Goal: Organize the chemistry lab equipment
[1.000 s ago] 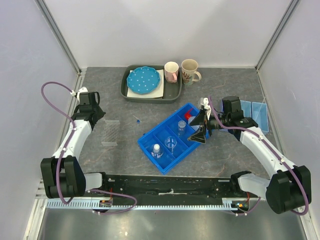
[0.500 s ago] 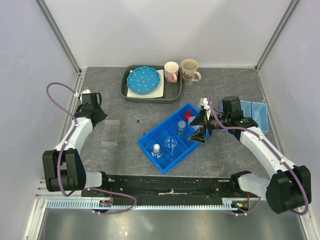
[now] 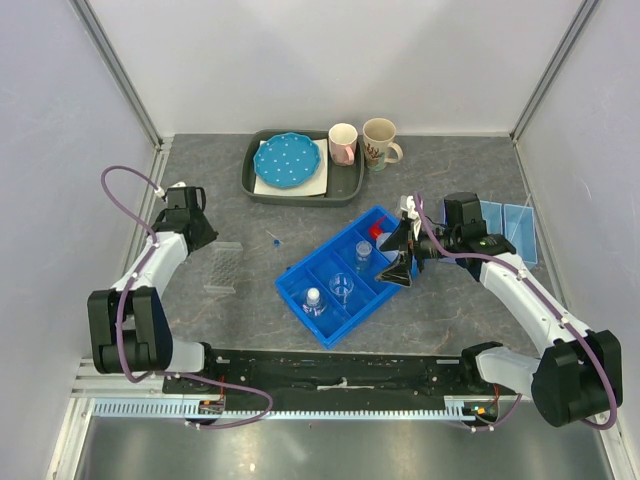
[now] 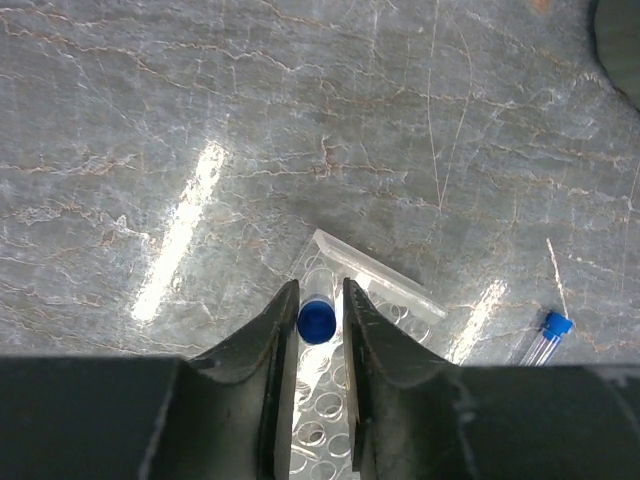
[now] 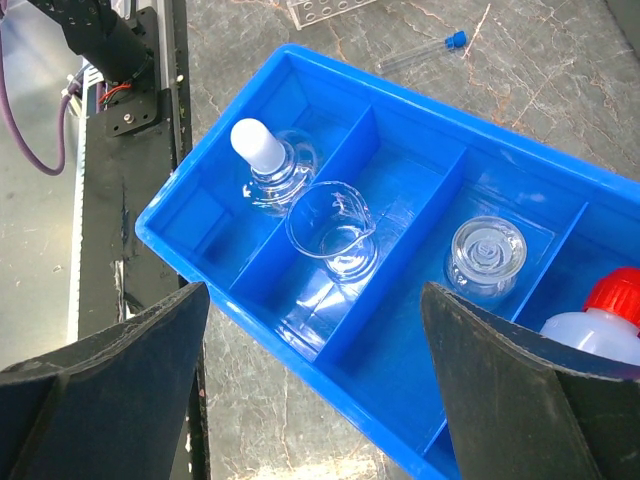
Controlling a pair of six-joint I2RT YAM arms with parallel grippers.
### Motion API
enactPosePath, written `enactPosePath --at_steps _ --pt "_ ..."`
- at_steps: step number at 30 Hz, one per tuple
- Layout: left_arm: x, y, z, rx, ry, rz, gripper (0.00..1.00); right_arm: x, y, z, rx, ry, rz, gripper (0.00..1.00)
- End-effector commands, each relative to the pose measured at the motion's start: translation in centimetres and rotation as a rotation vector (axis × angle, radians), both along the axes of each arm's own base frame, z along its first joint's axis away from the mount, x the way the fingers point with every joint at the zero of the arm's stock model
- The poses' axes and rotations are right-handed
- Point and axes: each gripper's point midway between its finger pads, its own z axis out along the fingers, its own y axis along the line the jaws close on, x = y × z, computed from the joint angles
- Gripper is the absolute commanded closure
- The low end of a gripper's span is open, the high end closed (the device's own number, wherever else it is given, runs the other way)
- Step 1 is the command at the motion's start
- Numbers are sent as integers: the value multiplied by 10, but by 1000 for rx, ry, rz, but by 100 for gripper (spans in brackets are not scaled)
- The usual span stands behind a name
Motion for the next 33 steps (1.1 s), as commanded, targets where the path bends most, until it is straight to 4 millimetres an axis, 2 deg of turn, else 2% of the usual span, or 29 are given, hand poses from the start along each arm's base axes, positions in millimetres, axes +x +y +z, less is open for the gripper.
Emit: enactPosePath --at_steps 1,7,11,12,13,15,16,17,18,19,20,21,22,23,24,25,26,27,28,30,31,32,33 --pt "6 -4 10 -11 -12 -48 68 7 3 19 20 -85 21 6" --pt "5 -14 29 -43 -61 -94 54 9 1 19 7 -99 15 6" --pt "3 -22 48 -61 -104 -144 50 12 -5 17 -13 -111 -3 6" --pt "1 -23 53 -55 -112 -160 48 15 -8 18 -31 -161 2 6" --pt "-1 -23 68 -41 -156 -172 44 14 -13 20 -45 -180 -9 2" --pt "-6 -22 83 -9 -200 -195 39 18 -20 19 -80 -249 -34 2" --pt "-11 -21 105 9 -271 -199 34 18 -22 24 -89 -282 -45 2" --pt "-15 -21 111 19 -294 -204 31 21 -24 28 -101 -303 -59 2" --pt "-18 -28 121 11 -338 -247 29 23 -26 32 -109 -315 -66 2" --pt "-23 -32 135 11 -394 -267 27 20 -28 26 -145 -284 -47 2" --pt "-28 -37 135 -1 -412 -291 27 27 -28 43 -151 -310 -47 2" --pt "-32 -49 137 -41 -434 -339 26 29 -28 47 -163 -295 -46 2" --pt "-33 -55 140 -59 -460 -369 26 28 -28 42 -179 -218 -34 2" --pt "-39 -63 138 -79 -472 -403 26 34 -24 67 -164 -250 -26 2" --pt "-42 -73 139 -112 -481 -455 26 34 -20 75 -150 -232 -12 2" --pt "-45 -77 138 -125 -481 -474 26 33 -11 73 -150 -178 18 2" --pt "-47 -81 135 -139 -477 -495 26 36 -3 89 -133 -187 24 2" --pt "-51 -88 133 -160 -470 -535 26 37 5 91 -130 -180 36 2" --pt "-53 -90 132 -169 -466 -545 26 38 24 88 -148 -184 60 2" --pt "-60 -98 129 -207 -466 -578 26 40 44 88 -163 -187 58 2" --pt "-62 -100 130 -217 -470 -584 26 39 55 75 -178 -136 98 2" --pt "-64 -103 130 -227 -475 -593 26 47 60 78 -180 -132 97 2" --pt "-66 -105 135 -227 -493 -604 26 56 61 71 -205 -89 70 2"
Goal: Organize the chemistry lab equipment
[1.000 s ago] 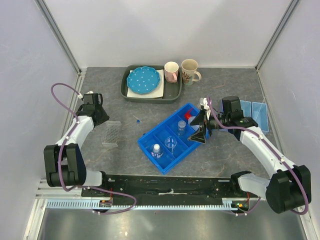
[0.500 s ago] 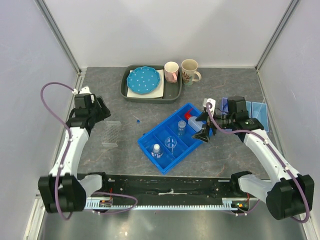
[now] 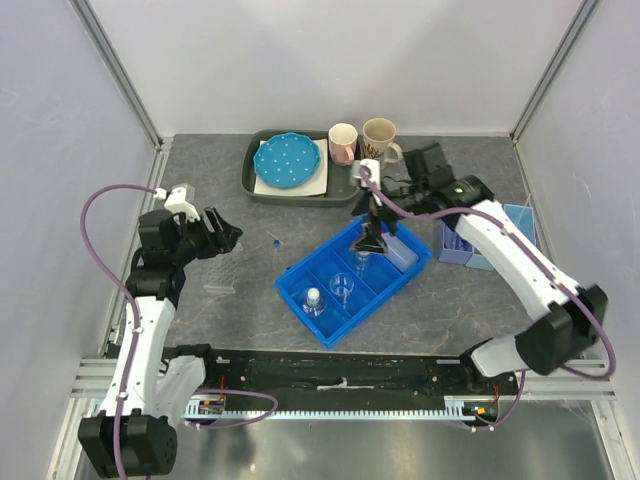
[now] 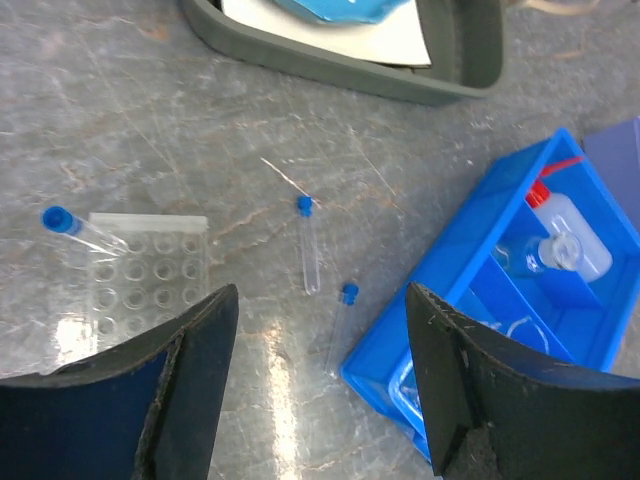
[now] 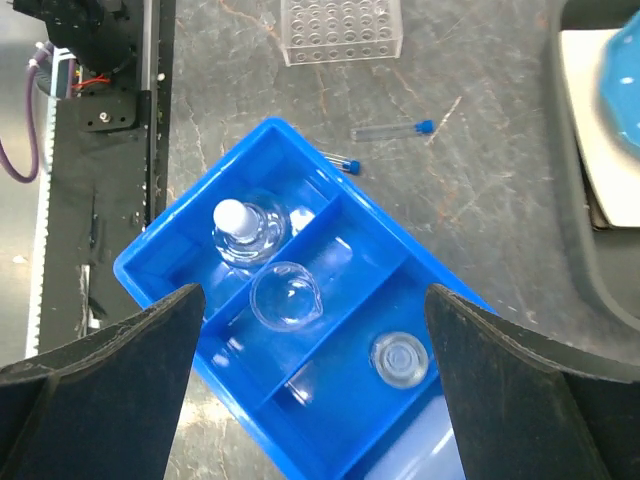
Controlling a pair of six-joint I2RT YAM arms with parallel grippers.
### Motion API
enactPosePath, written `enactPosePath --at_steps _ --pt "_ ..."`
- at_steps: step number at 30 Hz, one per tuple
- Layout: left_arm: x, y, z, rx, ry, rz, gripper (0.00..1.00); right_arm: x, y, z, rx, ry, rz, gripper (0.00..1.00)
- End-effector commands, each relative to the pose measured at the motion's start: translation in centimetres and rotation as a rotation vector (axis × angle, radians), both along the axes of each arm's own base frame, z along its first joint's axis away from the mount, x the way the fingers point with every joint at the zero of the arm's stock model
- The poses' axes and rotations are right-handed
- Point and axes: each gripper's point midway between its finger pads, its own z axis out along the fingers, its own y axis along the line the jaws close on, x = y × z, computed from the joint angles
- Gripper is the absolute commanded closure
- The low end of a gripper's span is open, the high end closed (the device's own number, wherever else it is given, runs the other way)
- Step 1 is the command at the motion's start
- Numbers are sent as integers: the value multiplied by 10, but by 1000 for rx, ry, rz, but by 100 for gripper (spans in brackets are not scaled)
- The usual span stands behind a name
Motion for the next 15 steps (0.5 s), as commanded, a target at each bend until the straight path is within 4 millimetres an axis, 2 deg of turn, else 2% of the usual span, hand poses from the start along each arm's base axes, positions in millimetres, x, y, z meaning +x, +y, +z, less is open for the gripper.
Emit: enactPosePath --at_steps 1,4,8,11,12,13,14,15 --pt "-10 -19 15 -25 -76 -121 26 32 17 -29 -104 112 -79 2" --pt "-7 -20 8 -32 -45 -127 27 49 20 -39 -127 118 -118 2" --pt "-5 -34 -10 -87 51 -204 34 56 19 -43 -148 109 -137 2" --pt "-5 -45 -26 -99 128 -249 35 53 11 -48 -173 86 -148 2" --pt "-10 -55 -34 -78 167 -277 36 56 8 -49 -185 63 -168 2" --pt "-10 -60 -37 -61 184 -287 36 53 3 -41 -174 25 -176 2" --pt "-11 -64 -44 -41 211 -297 36 48 -3 -55 -194 33 -185 2" --pt "-13 -72 -49 -6 227 -312 36 49 -8 -41 -162 -33 -203 2"
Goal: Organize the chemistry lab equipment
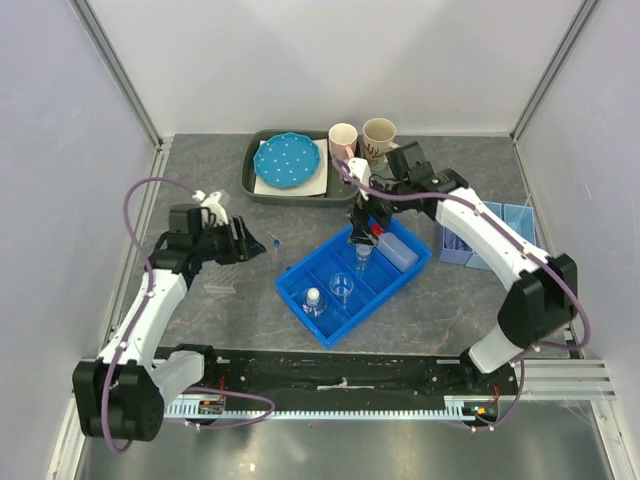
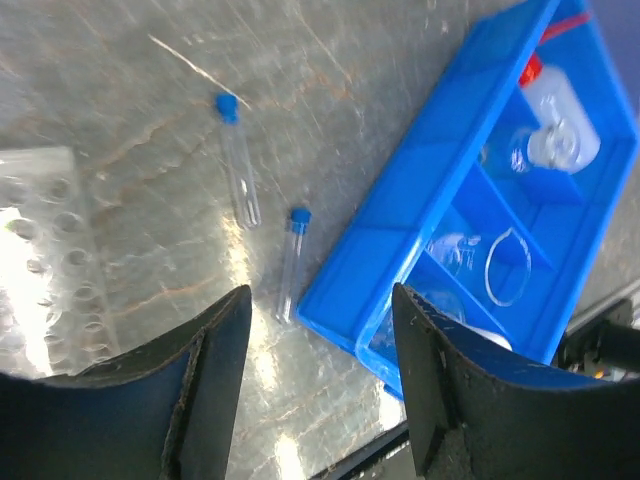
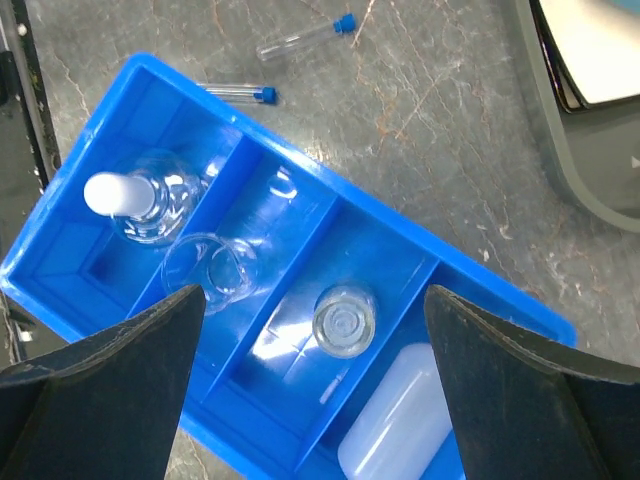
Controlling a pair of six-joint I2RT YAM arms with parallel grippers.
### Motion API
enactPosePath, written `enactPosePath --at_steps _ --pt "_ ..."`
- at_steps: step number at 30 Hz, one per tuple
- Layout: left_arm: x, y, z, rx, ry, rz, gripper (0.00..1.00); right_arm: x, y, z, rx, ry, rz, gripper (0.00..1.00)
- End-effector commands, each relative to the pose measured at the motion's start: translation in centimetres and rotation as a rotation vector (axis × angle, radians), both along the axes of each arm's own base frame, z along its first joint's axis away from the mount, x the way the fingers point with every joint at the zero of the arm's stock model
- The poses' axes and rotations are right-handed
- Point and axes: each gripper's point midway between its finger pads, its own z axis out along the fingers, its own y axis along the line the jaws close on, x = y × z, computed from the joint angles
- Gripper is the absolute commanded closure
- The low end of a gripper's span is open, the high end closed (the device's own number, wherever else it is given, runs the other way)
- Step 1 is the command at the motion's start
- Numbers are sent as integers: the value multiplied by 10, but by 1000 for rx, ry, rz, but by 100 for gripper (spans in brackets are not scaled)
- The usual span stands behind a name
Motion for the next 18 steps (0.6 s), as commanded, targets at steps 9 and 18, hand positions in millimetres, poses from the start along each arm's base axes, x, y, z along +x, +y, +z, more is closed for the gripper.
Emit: enactPosePath --at_steps 9,18 --pt "8 -47 -22 216 114 -84 42 -14 -65 9 167 -166 -141 2" --pt "27 -44 -39 323 167 -75 43 -28 -80 0 268 -112 -133 2"
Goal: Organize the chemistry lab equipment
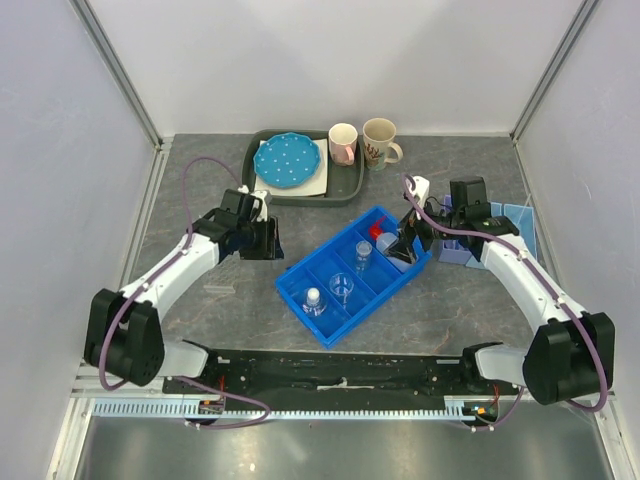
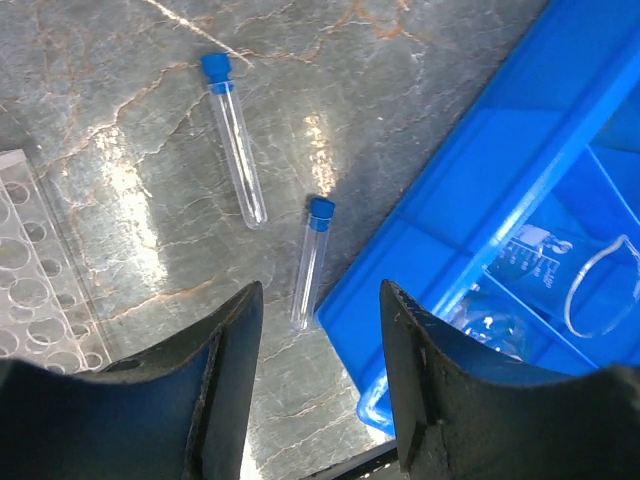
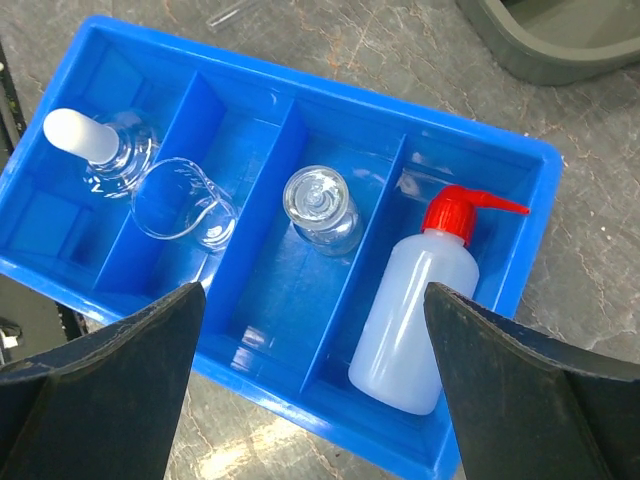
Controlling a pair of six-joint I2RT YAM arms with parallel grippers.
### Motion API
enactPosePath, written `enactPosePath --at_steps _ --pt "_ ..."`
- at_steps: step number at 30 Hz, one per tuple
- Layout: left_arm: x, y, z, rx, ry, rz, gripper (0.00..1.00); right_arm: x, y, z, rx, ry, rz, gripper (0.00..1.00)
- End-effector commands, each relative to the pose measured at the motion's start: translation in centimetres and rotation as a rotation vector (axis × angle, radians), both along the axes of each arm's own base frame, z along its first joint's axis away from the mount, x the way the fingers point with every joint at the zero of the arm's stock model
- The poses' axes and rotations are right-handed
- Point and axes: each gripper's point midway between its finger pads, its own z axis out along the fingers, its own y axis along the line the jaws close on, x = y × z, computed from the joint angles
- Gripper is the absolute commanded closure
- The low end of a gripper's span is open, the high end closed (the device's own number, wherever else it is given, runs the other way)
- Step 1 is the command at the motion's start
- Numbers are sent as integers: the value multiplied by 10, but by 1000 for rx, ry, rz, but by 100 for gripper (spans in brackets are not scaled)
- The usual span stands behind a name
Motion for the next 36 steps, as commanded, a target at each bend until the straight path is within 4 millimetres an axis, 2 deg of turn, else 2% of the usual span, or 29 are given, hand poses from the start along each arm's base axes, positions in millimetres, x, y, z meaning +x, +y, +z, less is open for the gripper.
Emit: enactPosePath --at_steps 1,7,8,16,21,31,34,36 --pt "26 7 5 81 -29 32 43 -6 8 23 98 -71 69 2" --pt "44 9 -11 139 4 39 44 -8 8 25 99 -82 74 2" --pt "45 8 -20 149 29 36 46 -8 8 25 100 -82 73 2" --pt "58 12 -46 220 86 62 52 -8 8 22 99 -78 75 2" --pt "57 11 -65 248 130 56 56 -8 8 20 102 -71 79 2" --pt "52 9 -85 268 185 52 67 -9 8 22 104 -75 81 2" --pt "49 9 -88 269 195 52 76 -9 9 23 106 -79 84 2" --pt "49 14 -90 293 193 68 85 -10 9 24 108 -82 85 2"
